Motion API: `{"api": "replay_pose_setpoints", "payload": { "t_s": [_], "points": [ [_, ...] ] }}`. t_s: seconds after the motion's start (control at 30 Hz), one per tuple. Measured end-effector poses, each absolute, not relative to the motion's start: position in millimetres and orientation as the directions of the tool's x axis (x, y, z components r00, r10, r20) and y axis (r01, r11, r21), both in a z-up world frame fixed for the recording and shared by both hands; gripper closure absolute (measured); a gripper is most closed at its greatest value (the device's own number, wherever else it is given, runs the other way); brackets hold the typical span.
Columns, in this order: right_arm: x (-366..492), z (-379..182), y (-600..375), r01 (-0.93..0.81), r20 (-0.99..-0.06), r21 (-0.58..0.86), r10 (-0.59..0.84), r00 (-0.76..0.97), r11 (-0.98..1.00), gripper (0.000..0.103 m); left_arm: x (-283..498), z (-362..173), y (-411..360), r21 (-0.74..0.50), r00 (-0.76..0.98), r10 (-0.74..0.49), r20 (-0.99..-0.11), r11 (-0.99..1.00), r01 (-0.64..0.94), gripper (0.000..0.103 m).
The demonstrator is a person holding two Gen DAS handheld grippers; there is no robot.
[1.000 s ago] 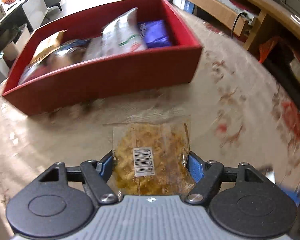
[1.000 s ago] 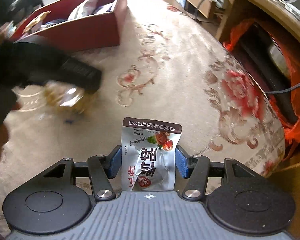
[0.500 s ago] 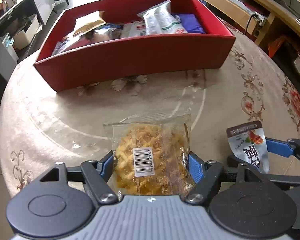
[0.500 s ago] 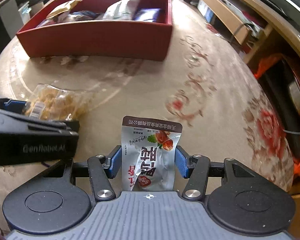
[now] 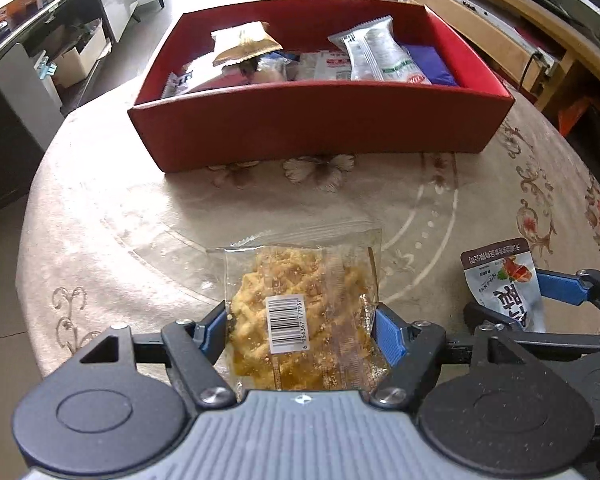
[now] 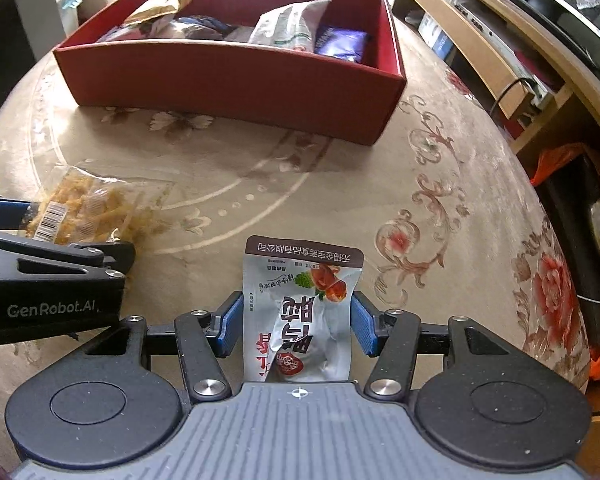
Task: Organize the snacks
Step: 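Lift both packs and carry them over the red box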
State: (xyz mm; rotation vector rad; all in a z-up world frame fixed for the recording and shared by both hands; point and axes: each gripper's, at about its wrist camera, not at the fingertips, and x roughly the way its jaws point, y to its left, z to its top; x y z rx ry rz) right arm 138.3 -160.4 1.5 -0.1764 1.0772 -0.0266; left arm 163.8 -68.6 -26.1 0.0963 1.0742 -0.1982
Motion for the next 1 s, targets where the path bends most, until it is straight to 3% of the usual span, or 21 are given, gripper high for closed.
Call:
{"api": "replay_pose_setpoints", "payload": {
  "t_s": [1.0],
  "points": [
    [144.7, 3.4, -157.7, -0.066, -0.865, -0.187, -0.133, 0.484, 0.98, 0.04, 157.2, -38.4, -61.3, 0.011, 0.457, -0.086, -0.885, 0.979, 0.205, 0.03]
  ]
}}
